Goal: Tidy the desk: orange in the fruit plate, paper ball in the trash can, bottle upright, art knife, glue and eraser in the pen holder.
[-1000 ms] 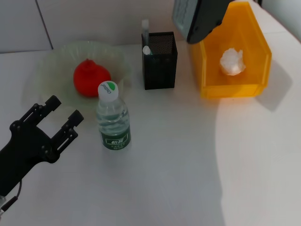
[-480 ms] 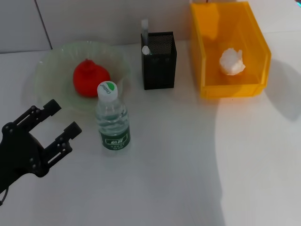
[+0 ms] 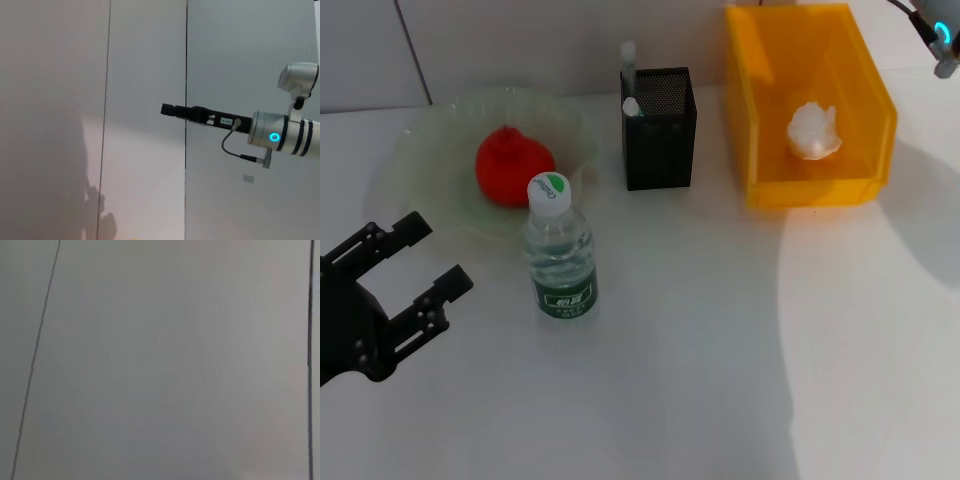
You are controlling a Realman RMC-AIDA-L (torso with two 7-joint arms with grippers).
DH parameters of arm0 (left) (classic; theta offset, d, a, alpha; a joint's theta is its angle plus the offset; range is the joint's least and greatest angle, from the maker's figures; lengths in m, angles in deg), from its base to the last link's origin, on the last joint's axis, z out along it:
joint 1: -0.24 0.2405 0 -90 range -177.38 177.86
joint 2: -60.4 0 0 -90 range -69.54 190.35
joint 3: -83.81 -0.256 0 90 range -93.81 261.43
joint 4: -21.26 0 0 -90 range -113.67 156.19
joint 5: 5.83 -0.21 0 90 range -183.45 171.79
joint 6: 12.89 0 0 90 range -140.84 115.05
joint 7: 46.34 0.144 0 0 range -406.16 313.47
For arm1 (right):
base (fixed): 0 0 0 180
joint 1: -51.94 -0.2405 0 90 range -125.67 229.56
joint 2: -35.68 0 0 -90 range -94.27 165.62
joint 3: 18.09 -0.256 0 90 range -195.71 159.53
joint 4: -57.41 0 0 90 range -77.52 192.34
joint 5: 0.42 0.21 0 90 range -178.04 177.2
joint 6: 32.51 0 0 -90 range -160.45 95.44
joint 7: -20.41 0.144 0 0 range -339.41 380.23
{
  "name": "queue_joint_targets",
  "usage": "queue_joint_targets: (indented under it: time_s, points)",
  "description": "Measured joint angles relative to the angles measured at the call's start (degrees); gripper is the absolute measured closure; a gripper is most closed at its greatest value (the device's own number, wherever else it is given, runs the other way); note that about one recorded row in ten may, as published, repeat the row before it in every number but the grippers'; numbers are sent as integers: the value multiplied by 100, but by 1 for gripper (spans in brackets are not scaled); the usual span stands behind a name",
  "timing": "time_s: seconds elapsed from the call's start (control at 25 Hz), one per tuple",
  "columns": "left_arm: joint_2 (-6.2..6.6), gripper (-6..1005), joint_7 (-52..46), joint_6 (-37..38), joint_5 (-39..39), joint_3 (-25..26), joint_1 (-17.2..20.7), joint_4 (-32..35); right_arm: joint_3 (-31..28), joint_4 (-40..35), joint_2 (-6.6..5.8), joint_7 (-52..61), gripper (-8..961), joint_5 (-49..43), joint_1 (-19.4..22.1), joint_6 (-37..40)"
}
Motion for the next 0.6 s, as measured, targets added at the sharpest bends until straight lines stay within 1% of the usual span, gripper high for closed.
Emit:
queue_joint_targets:
  time_s: [0.08,0.2,0.28,0.32,0.4,0.44,0.48,0.52,0.6]
  points:
    - [20,328,0,42,-5,29,23,0,108,110,-109,604,805,-71,-42,397]
    - [63,329,-30,73,-129,63,39,0,249,183,-185,1233,825,-534,-12,590]
    - [74,329,-70,91,-211,96,45,1,411,190,-260,1820,839,-1126,58,590]
    - [90,329,-226,127,-498,151,32,60,527,187,-318,2187,839,-1528,136,589]
    - [98,328,-303,134,-642,157,19,104,765,142,-440,2970,838,-2494,395,674]
    - [102,328,-361,135,-802,160,1,155,837,129,-468,3312,838,-2936,549,793]
    - [101,328,-389,136,-896,170,-6,182,888,139,-482,3671,837,-3422,710,959]
    - [98,328,-434,137,-1033,208,-16,218,890,203,-467,4104,837,-3979,899,1240]
    - [90,328,-475,138,-1110,260,-29,236,630,506,-359,5053,823,-5121,1299,2149]
